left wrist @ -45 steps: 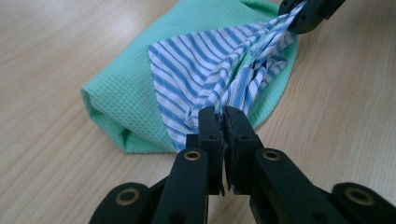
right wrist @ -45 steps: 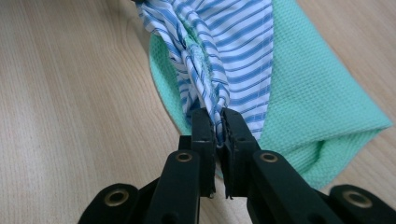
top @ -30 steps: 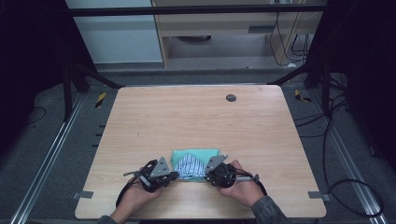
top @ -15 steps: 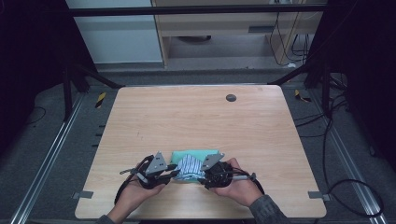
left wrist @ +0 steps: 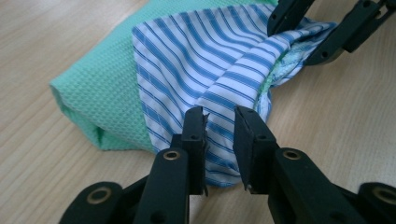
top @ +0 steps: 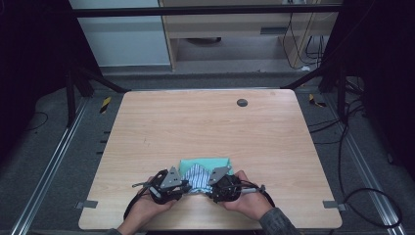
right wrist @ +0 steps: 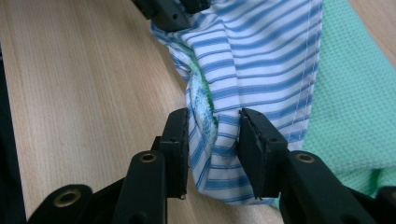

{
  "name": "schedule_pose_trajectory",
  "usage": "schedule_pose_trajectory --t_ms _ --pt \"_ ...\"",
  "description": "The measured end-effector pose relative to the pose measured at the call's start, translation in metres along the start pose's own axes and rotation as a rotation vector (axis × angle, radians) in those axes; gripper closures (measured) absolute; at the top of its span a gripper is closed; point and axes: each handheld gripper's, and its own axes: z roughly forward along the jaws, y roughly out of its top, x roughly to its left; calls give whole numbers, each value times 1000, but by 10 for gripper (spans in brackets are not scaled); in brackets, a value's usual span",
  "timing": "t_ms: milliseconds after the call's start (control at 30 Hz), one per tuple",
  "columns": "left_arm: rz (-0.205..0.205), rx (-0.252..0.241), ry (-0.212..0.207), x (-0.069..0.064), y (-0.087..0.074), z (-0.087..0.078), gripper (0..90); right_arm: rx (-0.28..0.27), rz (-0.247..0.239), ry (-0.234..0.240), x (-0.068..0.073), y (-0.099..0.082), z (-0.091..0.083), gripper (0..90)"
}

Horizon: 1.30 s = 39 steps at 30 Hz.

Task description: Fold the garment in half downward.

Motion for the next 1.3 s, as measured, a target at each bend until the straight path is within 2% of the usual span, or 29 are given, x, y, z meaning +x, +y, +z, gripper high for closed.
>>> schedule_pose_trajectory --t_ms 100,133,200,267,333,467,567,700,1033,1300 --pt "13 15 1 -4 -1 -1 661 -5 5 2 0 -2 -2 576" --pt "7 6 8 -6 -1 -2 634 -10 9 1 0 -3 -3 542" --pt "-8 2 38 -4 0 -7 527 -31 31 -17 -3 -4 -9 443" --pt "-33 -6 65 0 1 -12 423 -68 53 -58 -7 -7 -17 319" --pt "-67 -21 89 8 2 -18 347 -97 70 -103 -12 -11 -25 241" --pt "-125 -18 124 23 3 -24 199 -122 140 -175 -28 -23 -36 158" --pt "-175 -19 140 36 0 -28 155 -116 194 -207 -39 -31 -40 119" --pt "-211 -8 153 50 -7 -31 120 -122 268 -228 -54 -43 -45 85" --pt "-275 15 175 77 -27 -33 75 -107 371 -255 -87 -63 -46 70" --pt "-325 48 235 101 -36 -29 73 -98 455 -310 -116 -72 -40 90"
